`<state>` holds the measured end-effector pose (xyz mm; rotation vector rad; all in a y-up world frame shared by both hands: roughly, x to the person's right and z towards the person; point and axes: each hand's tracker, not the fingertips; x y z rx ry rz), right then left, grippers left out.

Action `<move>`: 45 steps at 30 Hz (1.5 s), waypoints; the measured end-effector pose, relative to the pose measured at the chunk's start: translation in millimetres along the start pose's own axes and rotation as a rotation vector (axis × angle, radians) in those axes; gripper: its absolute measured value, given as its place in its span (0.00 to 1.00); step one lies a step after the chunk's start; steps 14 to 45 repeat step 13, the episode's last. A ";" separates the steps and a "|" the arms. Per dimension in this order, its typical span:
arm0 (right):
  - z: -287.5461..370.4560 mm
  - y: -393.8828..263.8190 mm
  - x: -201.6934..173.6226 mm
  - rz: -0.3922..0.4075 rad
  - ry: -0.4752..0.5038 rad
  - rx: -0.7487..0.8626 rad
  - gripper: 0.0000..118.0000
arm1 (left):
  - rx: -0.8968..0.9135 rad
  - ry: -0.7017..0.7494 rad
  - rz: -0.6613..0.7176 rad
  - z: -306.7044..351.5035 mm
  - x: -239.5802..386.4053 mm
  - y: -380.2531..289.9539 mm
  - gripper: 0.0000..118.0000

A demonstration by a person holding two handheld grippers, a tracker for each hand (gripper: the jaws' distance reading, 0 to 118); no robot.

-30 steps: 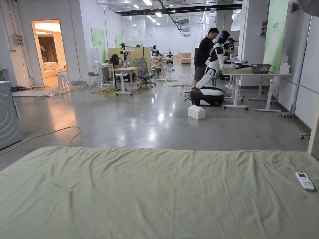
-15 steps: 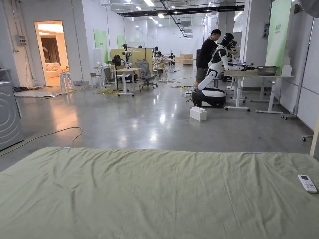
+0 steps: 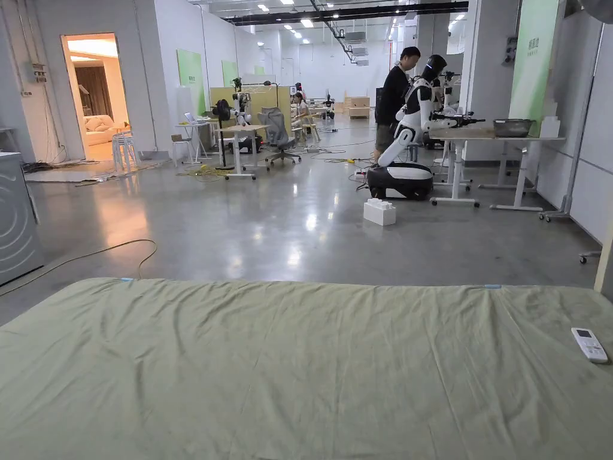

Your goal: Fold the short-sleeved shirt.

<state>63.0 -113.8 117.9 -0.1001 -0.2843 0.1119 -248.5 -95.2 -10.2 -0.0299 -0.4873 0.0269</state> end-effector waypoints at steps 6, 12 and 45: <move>-0.6 -1.6 2.8 -0.027 0.020 0.009 1.00 | -0.008 0.015 -0.066 -3.1 6.4 -0.9 1.00; -4.9 -1.5 9.1 -0.046 0.000 0.000 1.00 | -0.016 0.009 -0.071 -8.7 9.0 -5.0 1.00; -5.8 -1.6 10.1 -0.054 -0.009 -0.007 1.00 | -0.022 0.004 -0.067 -10.8 8.8 -6.2 1.00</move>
